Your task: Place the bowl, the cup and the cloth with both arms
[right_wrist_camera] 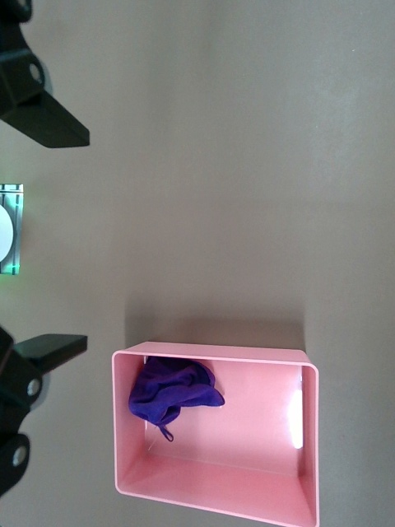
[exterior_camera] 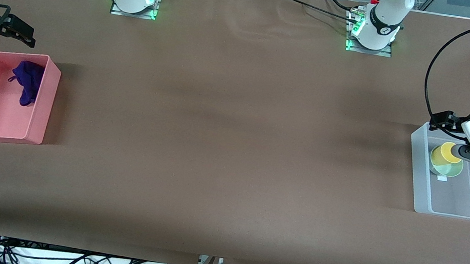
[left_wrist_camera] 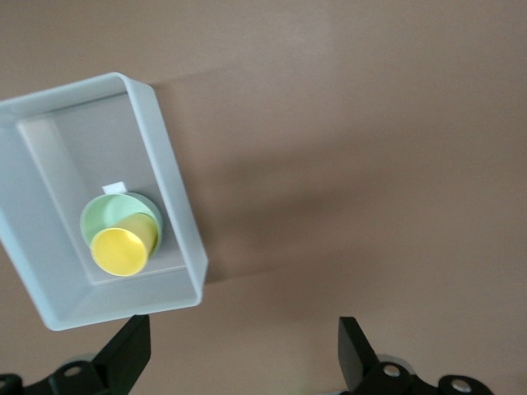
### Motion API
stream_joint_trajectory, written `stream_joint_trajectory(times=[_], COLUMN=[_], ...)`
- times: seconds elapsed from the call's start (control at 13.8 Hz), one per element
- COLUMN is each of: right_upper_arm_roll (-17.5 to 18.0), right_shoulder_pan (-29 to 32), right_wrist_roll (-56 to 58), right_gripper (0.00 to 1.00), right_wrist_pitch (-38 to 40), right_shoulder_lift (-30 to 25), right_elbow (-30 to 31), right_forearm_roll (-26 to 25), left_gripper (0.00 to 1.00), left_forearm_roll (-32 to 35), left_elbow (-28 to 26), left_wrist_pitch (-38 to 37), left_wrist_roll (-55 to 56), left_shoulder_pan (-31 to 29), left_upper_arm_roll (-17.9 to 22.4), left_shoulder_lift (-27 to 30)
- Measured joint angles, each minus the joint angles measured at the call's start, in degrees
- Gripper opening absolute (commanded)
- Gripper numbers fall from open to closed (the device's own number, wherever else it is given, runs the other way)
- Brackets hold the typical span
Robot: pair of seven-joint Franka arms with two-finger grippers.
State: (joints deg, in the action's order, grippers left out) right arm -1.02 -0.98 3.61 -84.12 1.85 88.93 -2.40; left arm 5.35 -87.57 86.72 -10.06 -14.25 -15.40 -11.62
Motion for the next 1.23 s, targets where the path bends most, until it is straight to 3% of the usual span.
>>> stream_joint_trajectory(times=[0.14, 0.36, 0.58, 0.87, 1.23], right_upper_arm_roll=[0.00, -0.01, -0.01, -0.01, -0.02], right_shoulder_pan=[0.00, 0.01, 0.01, 0.02, 0.03], right_wrist_roll=[0.00, 0.00, 0.00, 0.00, 0.00], right_gripper=[1.00, 1.00, 1.00, 1.00, 1.00], right_wrist_pitch=[-0.01, -0.06, -0.08, -0.10, -0.14], right_shoulder_lift=[0.03, 0.05, 0.05, 0.09, 0.09], right_elbow=[0.00, -0.05, -0.12, -0.12, -0.13], right_forearm_roll=[0.00, 0.00, 0.00, 0.00, 0.00], left_gripper=[1.00, 1.00, 1.00, 1.00, 1.00], left_forearm_roll=[-2.60, -3.10, -3.22, -4.46, -4.55], left_elbow=[-1.29, -11.10, -18.52, -18.54, -10.79], left_wrist_pitch=[1.88, 10.97, 14.07, 14.54, 9.93], left_wrist_roll=[0.18, 4.58, 7.71, 13.34, 14.08], left_shoulder_pan=[6.40, 12.90, 15.12, 15.36, 15.79], left_upper_arm_roll=[6.91, 11.73, 13.73, 13.97, 13.96], left_shoulder_lift=[1.91, 9.45, 15.78, 16.19, 10.74])
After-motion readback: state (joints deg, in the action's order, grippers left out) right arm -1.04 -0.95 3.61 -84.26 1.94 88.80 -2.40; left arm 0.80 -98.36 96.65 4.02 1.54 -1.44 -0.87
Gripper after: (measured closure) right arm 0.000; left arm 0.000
